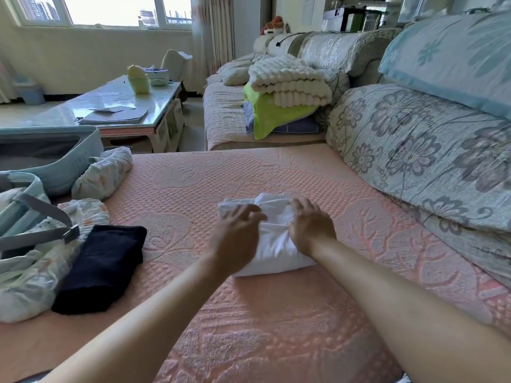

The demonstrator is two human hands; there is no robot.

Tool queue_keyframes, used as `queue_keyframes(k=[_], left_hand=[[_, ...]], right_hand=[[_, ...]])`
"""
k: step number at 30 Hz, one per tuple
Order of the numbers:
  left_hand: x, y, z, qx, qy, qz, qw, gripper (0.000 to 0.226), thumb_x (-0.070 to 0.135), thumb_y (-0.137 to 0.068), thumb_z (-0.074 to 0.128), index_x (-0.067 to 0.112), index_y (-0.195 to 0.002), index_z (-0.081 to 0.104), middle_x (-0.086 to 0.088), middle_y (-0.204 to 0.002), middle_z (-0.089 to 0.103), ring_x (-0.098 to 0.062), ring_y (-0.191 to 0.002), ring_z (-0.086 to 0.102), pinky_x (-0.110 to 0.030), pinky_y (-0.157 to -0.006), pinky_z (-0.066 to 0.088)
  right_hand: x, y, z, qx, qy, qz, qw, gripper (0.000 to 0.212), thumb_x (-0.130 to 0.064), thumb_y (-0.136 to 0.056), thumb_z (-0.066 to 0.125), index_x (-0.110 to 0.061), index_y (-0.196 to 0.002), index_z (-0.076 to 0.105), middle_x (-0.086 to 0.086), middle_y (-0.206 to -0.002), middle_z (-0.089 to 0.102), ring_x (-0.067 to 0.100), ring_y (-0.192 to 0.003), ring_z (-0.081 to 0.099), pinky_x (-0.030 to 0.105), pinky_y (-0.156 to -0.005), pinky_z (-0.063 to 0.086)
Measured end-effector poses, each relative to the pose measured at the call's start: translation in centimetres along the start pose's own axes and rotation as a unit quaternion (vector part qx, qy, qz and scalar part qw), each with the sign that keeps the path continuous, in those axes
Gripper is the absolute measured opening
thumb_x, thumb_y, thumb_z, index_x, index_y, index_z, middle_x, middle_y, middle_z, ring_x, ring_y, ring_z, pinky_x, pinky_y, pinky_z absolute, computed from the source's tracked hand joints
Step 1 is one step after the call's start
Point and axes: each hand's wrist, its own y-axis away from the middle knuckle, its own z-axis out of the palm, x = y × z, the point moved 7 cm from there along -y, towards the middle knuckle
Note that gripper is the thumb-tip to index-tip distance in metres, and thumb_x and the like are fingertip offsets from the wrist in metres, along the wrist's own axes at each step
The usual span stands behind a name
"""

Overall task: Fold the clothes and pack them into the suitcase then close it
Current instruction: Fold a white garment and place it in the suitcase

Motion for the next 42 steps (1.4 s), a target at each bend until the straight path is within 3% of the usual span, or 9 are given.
queue_keyframes(k=[3, 9, 13, 18, 25, 28, 31, 39, 42], left_hand=[[0.5, 1.7, 4.2, -0.204, -0.016, 0.002, 0.979, 0.067, 0.057, -0.093, 0.024, 0.022, -0.149, 0.040, 0.001, -0.156, 0.036, -0.020, -0.146, 0.028, -0.043, -0.118, 0.022], [-3.3, 4.3, 6.0, -0.322, -0.039, -0.110, 0.939, 0.105, 0.084, -0.075, -0.009, 0.022, -0.159, 0.004, 0.002, -0.165, -0.010, -0.012, -0.150, -0.019, -0.044, -0.123, -0.010], [-3.1, 3.7, 4.0, -0.289, -0.078, -0.071, 0.951, 0.100, 0.079, -0.080, 0.001, 0.018, -0.158, 0.014, -0.001, -0.166, -0.008, -0.016, -0.151, -0.015, -0.039, -0.123, -0.008], [-1.3, 4.2, 4.0, -0.306, -0.047, -0.005, 0.951, 0.104, 0.078, -0.076, 0.052, 0.021, -0.156, 0.019, 0.004, -0.159, 0.022, -0.017, -0.145, 0.023, -0.037, -0.118, 0.026], [-1.7, 2.7, 1.8, -0.276, 0.027, -0.084, 0.957, 0.048, 0.029, -0.080, 0.064, 0.025, -0.127, 0.061, 0.005, -0.119, 0.067, -0.015, -0.100, 0.064, -0.024, -0.082, 0.048], [-3.8, 2.4, -0.3, -0.164, 0.187, -0.196, 0.948, 0.023, 0.033, -0.069, 0.061, 0.026, -0.089, 0.071, 0.007, -0.077, 0.067, -0.013, -0.069, 0.060, -0.026, -0.063, 0.043], [-5.3, 2.5, -1.8, -0.085, 0.277, -0.271, 0.918, 0.031, 0.040, -0.062, 0.054, 0.016, -0.077, 0.067, 0.006, -0.063, 0.058, -0.009, -0.058, 0.049, -0.029, -0.057, 0.040], [-7.3, 0.7, -0.2, -0.020, 0.176, -0.385, 0.906, 0.033, 0.031, -0.093, 0.062, 0.016, -0.122, 0.060, -0.006, -0.117, 0.065, -0.025, -0.103, 0.060, -0.034, -0.086, 0.047], [-6.4, -0.8, 0.5, -0.002, 0.035, -0.292, 0.956, 0.047, 0.020, -0.092, 0.064, 0.021, -0.137, 0.051, -0.007, -0.140, 0.044, -0.028, -0.125, 0.046, -0.040, -0.101, 0.042]], right_hand=[[-2.4, 0.8, -1.3, 0.156, -0.045, -0.205, 0.965, 0.038, 0.003, -0.072, 0.063, -0.013, -0.106, 0.071, 0.010, -0.107, 0.065, 0.033, -0.094, 0.063, 0.046, -0.081, 0.055], [-1.6, 2.5, 2.2, 0.002, -0.066, -0.277, 0.959, 0.047, -0.038, -0.095, 0.038, -0.016, -0.121, 0.071, 0.000, -0.118, 0.072, 0.020, -0.109, 0.068, 0.060, -0.120, 0.017], [-0.3, 3.1, 3.4, -0.147, -0.082, -0.248, 0.954, 0.083, -0.063, -0.090, 0.050, -0.015, -0.156, 0.032, 0.004, -0.161, 0.034, 0.017, -0.152, 0.019, 0.038, -0.125, -0.004], [0.5, 4.2, 3.7, -0.210, 0.002, -0.193, 0.958, 0.101, -0.050, -0.081, 0.063, -0.019, -0.161, 0.010, 0.002, -0.167, 0.003, 0.022, -0.154, -0.005, 0.033, -0.124, 0.006], [0.3, 3.2, 0.6, -0.187, -0.070, -0.110, 0.974, 0.039, -0.018, -0.082, 0.058, -0.023, -0.119, 0.066, 0.003, -0.116, 0.064, 0.025, -0.109, 0.060, 0.030, -0.083, 0.049], [1.9, 2.8, -1.7, -0.172, -0.196, -0.041, 0.964, 0.016, -0.034, -0.068, 0.058, -0.019, -0.068, 0.061, -0.003, -0.068, 0.060, 0.018, -0.066, 0.058, 0.026, -0.057, 0.038], [2.8, 3.1, -2.4, -0.188, -0.352, 0.027, 0.917, 0.018, -0.032, -0.066, 0.061, -0.015, -0.065, 0.064, 0.000, -0.063, 0.058, 0.017, -0.057, 0.057, 0.031, -0.050, 0.047], [2.8, 0.9, -0.4, -0.079, -0.368, 0.154, 0.914, 0.015, -0.031, -0.092, 0.053, -0.019, -0.101, 0.054, 0.000, -0.094, 0.060, 0.018, -0.083, 0.055, 0.032, -0.066, 0.044], [2.3, -0.3, 1.2, -0.091, -0.257, 0.165, 0.948, 0.028, -0.035, -0.096, 0.044, -0.014, -0.114, 0.047, 0.010, -0.114, 0.060, 0.029, -0.100, 0.059, 0.038, -0.084, 0.049]])
